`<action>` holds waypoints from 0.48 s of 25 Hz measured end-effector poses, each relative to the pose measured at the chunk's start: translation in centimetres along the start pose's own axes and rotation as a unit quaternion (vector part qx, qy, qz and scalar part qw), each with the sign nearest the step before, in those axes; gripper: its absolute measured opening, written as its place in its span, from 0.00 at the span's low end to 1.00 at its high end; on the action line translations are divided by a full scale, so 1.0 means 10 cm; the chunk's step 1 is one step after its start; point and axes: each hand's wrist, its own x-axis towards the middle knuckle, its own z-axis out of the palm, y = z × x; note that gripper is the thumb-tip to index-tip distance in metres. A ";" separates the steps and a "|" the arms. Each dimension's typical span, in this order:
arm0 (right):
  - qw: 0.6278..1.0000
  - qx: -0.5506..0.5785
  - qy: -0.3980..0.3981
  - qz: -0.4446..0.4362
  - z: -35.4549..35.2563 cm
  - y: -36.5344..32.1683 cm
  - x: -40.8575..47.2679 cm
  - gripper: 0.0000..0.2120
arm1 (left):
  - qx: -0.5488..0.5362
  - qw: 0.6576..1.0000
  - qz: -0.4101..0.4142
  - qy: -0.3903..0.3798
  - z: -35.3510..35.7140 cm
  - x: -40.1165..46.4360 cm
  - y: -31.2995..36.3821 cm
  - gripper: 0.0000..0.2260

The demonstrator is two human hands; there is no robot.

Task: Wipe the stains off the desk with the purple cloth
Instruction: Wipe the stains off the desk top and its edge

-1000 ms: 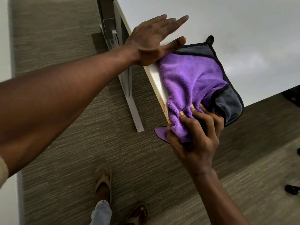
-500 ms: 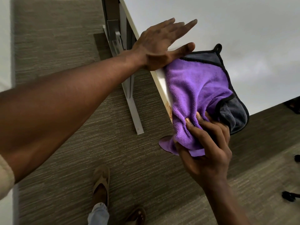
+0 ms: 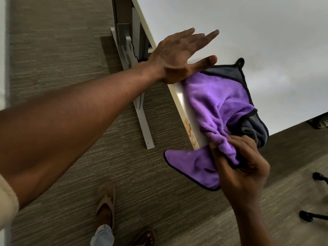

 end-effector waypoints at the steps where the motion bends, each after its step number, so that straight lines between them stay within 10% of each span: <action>1: 1.000 0.006 -0.005 0.014 -0.06 0.00 -0.03 0.07 | -0.001 1.000 -0.001 0.003 0.01 0.00 -0.01 0.39; 12: 0.960 -0.246 -0.077 -0.107 0.12 -0.12 -0.30 0.21 | -0.010 1.000 0.008 0.024 0.05 0.03 -0.04 0.36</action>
